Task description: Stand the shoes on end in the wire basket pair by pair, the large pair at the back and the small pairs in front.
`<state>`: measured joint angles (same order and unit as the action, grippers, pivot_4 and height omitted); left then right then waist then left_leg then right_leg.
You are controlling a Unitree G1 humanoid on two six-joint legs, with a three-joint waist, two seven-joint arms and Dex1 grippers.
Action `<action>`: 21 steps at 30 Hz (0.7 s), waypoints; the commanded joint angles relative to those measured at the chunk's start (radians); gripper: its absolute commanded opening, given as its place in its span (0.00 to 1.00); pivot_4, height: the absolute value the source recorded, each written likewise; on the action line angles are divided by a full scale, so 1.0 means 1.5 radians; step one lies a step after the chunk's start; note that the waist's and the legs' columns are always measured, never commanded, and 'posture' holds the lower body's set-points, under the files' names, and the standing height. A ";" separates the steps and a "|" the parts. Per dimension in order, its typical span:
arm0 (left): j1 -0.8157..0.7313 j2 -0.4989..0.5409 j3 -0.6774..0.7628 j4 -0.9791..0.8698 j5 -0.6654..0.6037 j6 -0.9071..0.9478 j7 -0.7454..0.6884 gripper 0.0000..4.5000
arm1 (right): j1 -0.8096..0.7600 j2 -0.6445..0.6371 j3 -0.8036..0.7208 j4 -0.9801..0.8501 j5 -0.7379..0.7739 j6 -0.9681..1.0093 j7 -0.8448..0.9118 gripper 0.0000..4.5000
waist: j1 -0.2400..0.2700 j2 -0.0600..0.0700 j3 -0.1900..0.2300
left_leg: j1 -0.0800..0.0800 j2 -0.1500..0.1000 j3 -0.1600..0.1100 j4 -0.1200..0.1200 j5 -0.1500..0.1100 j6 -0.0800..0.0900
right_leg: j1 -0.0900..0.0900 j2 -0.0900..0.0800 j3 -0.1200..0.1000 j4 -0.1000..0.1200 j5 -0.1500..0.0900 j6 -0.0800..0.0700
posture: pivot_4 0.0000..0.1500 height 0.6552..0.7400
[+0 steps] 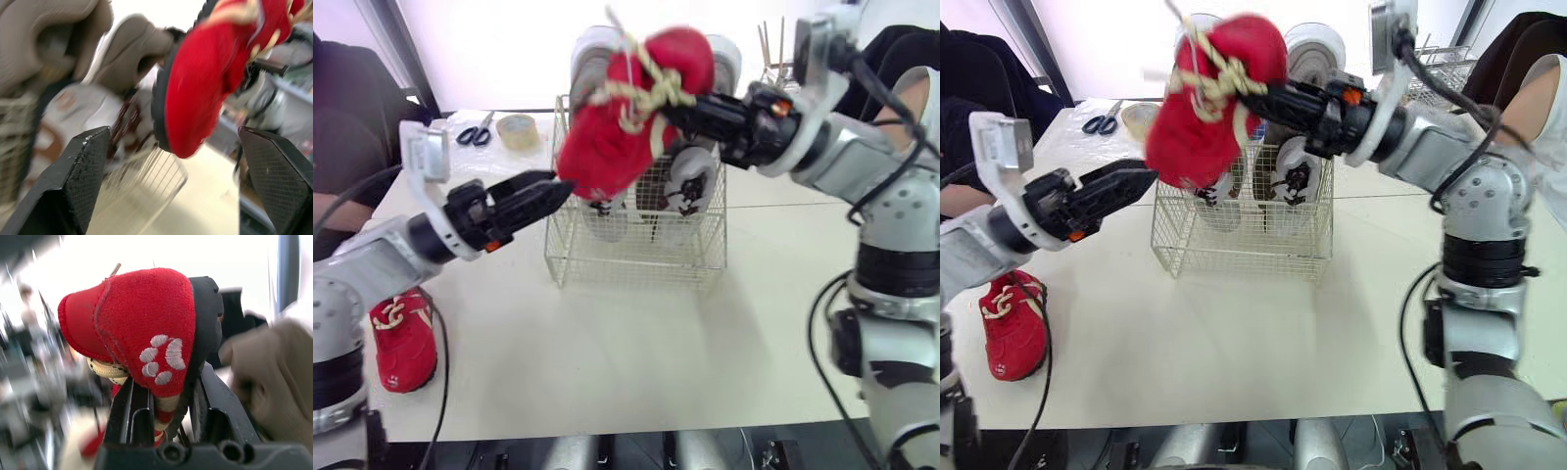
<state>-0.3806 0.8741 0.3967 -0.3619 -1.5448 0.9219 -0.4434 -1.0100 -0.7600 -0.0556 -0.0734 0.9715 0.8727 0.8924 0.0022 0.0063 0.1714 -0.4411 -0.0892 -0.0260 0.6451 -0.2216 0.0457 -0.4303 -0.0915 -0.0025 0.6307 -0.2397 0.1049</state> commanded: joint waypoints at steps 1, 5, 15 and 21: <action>0.019 0.043 0.061 0.001 0.027 -0.002 -0.049 0.99 | -0.021 -0.089 0.057 0.018 -0.131 -0.113 0.178 0.10 | 0.000 0.000 0.000 | 0.000 0.000 0.000 0.000 0.000 0.000 | 0.000 0.000 0.000 -0.001 0.000 0.000 | 1.00 1.00; 0.026 0.049 0.073 0.003 0.046 -0.011 -0.057 0.99 | -0.024 -0.126 0.102 0.053 -0.229 -0.208 0.285 0.10 | -0.002 0.000 0.000 | 0.000 0.000 0.000 0.000 -0.001 -0.002 | 0.001 -0.001 0.000 -0.001 0.000 0.000 | 1.00 1.00; 0.027 0.030 0.066 -0.011 0.065 -0.024 -0.051 0.99 | 0.044 -0.125 0.158 0.058 -0.398 -0.358 0.351 0.10 | -0.004 0.000 0.000 | -0.001 0.000 0.000 0.000 -0.002 -0.002 | 0.000 -0.001 0.000 -0.001 0.000 0.000 | 1.00 1.00; 0.023 0.025 0.059 -0.004 0.084 -0.027 -0.058 1.00 | 0.078 -0.114 0.168 0.058 -0.451 -0.391 0.339 0.33 | -0.001 0.000 0.000 | -0.001 0.000 0.000 0.000 -0.001 -0.002 | 0.000 -0.001 0.000 -0.001 0.000 0.000 | 1.00 1.00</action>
<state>-0.3284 0.9104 0.4651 -0.3566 -1.4257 0.9043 -0.5210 -0.8861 -0.9245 0.2218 0.0286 0.3153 0.3031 1.4085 0.0013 0.0063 0.1716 -0.4422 -0.0893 -0.0257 0.6447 -0.2238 0.0428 -0.4309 -0.0927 -0.0022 0.6297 -0.2395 0.1053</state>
